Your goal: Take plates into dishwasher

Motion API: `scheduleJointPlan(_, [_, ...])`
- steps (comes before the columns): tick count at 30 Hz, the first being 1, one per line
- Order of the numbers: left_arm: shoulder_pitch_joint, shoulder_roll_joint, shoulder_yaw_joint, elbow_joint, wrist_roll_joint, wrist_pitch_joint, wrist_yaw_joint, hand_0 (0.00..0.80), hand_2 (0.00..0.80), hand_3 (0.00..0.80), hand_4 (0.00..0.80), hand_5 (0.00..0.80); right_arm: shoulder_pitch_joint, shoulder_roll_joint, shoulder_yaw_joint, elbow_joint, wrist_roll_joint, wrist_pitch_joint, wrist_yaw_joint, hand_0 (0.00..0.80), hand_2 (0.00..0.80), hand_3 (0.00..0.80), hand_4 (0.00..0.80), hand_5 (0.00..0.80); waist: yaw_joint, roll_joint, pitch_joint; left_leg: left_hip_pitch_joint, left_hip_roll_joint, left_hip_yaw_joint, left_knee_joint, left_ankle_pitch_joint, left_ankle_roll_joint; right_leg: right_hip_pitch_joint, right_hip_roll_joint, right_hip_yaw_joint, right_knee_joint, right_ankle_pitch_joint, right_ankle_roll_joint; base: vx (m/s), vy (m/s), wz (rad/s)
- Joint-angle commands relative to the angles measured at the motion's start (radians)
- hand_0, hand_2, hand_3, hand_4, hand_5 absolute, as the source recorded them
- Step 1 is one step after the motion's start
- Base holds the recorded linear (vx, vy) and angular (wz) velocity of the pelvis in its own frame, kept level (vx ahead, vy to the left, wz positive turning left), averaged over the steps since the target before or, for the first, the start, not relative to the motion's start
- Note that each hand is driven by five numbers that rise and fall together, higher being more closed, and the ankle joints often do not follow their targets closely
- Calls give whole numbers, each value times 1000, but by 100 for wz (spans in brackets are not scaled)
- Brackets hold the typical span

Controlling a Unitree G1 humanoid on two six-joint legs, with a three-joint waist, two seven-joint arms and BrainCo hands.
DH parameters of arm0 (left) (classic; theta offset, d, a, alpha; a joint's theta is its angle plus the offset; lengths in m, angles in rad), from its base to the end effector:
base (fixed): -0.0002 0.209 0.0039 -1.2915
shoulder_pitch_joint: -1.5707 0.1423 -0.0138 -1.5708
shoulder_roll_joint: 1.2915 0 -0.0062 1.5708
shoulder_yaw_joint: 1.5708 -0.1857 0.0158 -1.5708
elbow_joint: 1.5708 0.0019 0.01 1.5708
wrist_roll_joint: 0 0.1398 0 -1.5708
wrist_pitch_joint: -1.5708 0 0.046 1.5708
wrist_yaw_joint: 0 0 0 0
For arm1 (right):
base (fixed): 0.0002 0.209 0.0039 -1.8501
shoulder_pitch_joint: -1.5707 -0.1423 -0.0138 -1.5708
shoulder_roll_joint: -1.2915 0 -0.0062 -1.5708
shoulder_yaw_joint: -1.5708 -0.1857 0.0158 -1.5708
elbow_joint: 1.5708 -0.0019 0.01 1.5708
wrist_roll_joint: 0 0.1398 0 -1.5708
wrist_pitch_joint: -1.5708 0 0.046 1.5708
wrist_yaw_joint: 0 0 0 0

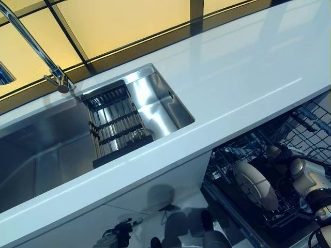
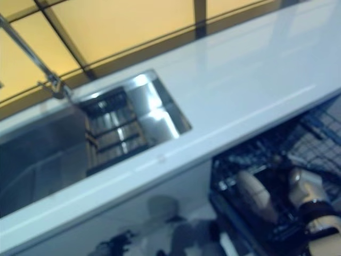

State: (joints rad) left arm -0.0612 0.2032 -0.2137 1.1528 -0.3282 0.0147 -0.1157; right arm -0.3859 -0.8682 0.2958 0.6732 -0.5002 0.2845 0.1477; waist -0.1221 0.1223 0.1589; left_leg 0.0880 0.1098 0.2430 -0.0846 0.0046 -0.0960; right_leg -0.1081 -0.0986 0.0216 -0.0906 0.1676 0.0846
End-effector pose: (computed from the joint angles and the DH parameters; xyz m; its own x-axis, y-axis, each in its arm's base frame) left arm 0.1065 0.2024 -0.1140 0.4437 -0.0231 -0.8959 -0.0231 0.9990 -0.0373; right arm 0.2462 -0.3433 0.0804 0.7799 -0.4684 -0.4151 -0.3460 0.2299 -0.9096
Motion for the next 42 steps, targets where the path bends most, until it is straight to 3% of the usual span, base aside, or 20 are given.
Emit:
scheduleJointPlan(1, [-40, 68, 15, 27, 14, -2, 11, 0, 0, 0, 0, 0, -19, 38, 32, -23, -2, 28, 13, 0, 0, 0, 0, 0, -14, -98, -8, -16, 15, -77, -3, -2, 6, 43, -50, 15, 3, -52, 60, 0, 0, 0])
scheduleJointPlan(12, [-35, 80, 61, 39, 26, 2, 22, 0, 0, 0, 0, 0, 7, -9, -51, -186, 32, 89, 100, 0, 0, 0, 0, 0, -39, -138, -9, -3, 28, -61, -3, -4, 6, 50, -37, 32, 3, -49, 59, 0, 0, 0])
scheduleJointPlan(25, [-20, 79, 122, 66, 5, -6, 42, 0, 0, 0, 0, 0, 46, -168, -230, -410, 138, 115, 209, 0, 0, 0, 0, 0, -88, -182, -18, 21, 37, -16, -3, -13, 6, 51, -21, 69, 3, -44, 59, 11, 15, -6])
scheduleJointPlan(30, [-11, 79, 135, 78, 3, -17, 42, 0, 0, 0, 0, 0, 66, -196, -269, -408, 191, 136, 187, 0, 0, 0, 0, 0, -93, -189, -24, 27, 36, -5, -3, -16, 8, 52, -22, 74, 3, -44, 60, 3, 37, -7])
scheduleJointPlan(37, [3, 80, 144, 93, 4, -25, 50, 0, 0, 0, 0, 0, 105, -202, -360, -336, 391, 202, 86, 0, 0, 0, 0, 0, -98, -198, -36, 44, 33, 11, -3, -27, 12, 61, -28, 78, 3, -44, 64, -2, 36, -4])
scheduleJointPlan(42, [12, 88, 155, 111, 15, -10, 67, 0, 0, 0, 0, 0, 165, -184, -426, -275, 480, 197, 11, 0, 0, 0, 0, 0, -105, -198, -40, 63, 25, 23, -3, -42, 18, 62, -36, 84, 3, -39, 69, -5, 51, -3])
